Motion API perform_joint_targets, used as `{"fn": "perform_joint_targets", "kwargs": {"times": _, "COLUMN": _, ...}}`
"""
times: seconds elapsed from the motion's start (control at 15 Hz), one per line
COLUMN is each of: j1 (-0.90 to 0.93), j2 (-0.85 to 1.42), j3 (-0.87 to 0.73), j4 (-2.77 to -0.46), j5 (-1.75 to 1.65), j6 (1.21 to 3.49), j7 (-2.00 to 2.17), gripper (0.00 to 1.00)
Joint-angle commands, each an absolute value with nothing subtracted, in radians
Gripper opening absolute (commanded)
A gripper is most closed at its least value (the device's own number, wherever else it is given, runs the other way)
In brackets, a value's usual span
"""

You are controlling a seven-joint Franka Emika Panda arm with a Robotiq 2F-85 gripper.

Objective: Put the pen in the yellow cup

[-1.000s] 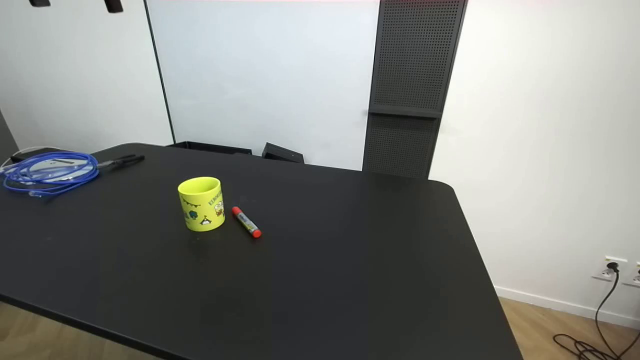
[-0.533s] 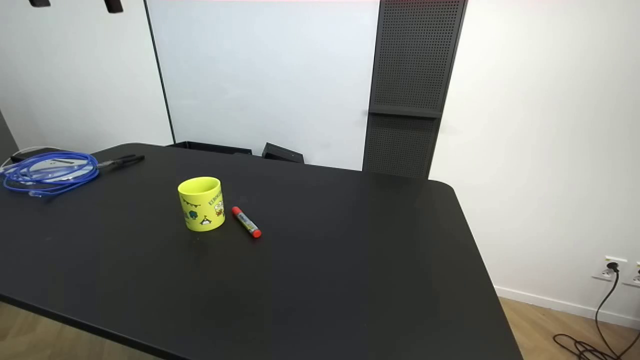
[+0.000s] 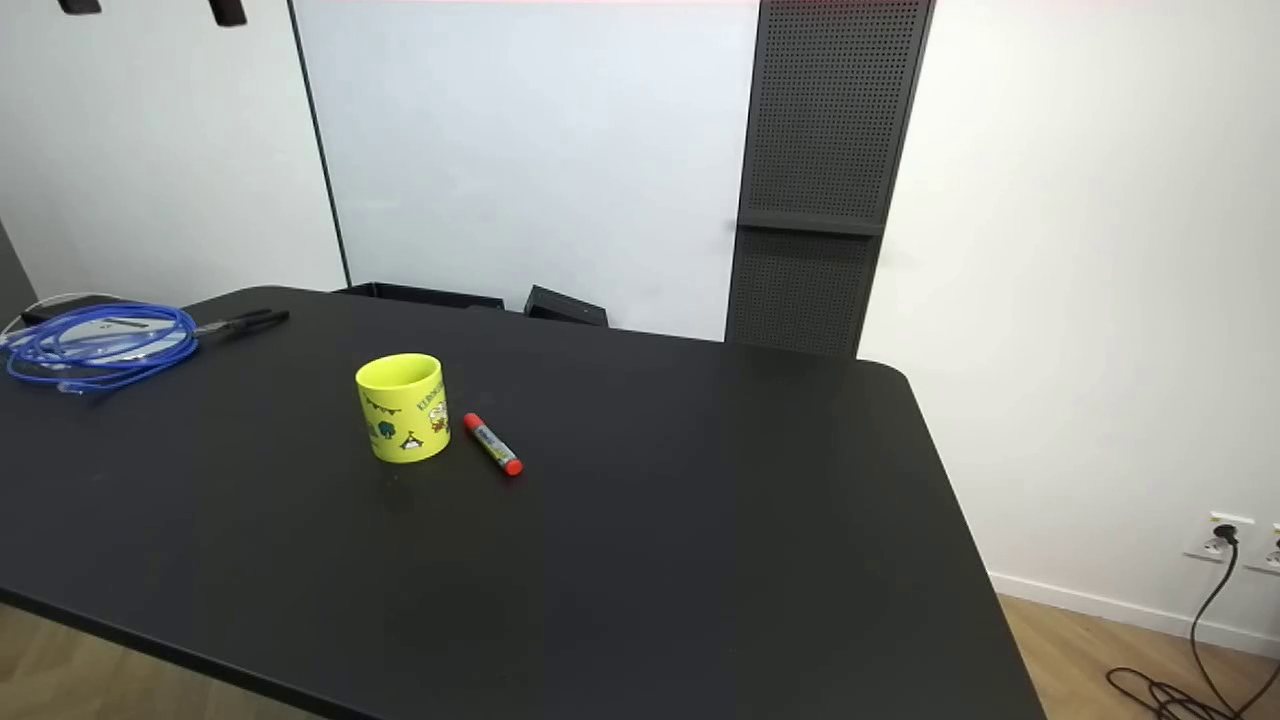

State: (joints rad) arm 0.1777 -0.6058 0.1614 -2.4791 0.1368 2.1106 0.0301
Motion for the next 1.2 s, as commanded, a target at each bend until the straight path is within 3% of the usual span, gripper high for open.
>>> {"fn": "perform_joint_targets", "kwargs": {"times": 0.0, "j1": 0.078, "j2": -0.576, "j3": 0.100, "j4": -2.483, "j5": 0.028, "j6": 2.181, "j7": 0.019, "gripper": 1.00}}
{"fn": "perform_joint_targets", "kwargs": {"times": 0.4, "j1": -0.101, "j2": -0.519, "j3": 0.016, "j4": -2.435, "j5": -0.073, "j6": 2.285, "j7": 0.074, "gripper": 1.00}}
{"fn": "perform_joint_targets", "kwargs": {"times": 0.93, "j1": -0.105, "j2": -0.299, "j3": 0.005, "j4": -2.354, "j5": -0.236, "j6": 2.312, "j7": -0.034, "gripper": 1.00}}
{"fn": "perform_joint_targets", "kwargs": {"times": 1.13, "j1": -0.096, "j2": -0.346, "j3": -0.005, "j4": -2.399, "j5": -0.209, "j6": 2.302, "j7": -0.022, "gripper": 1.00}}
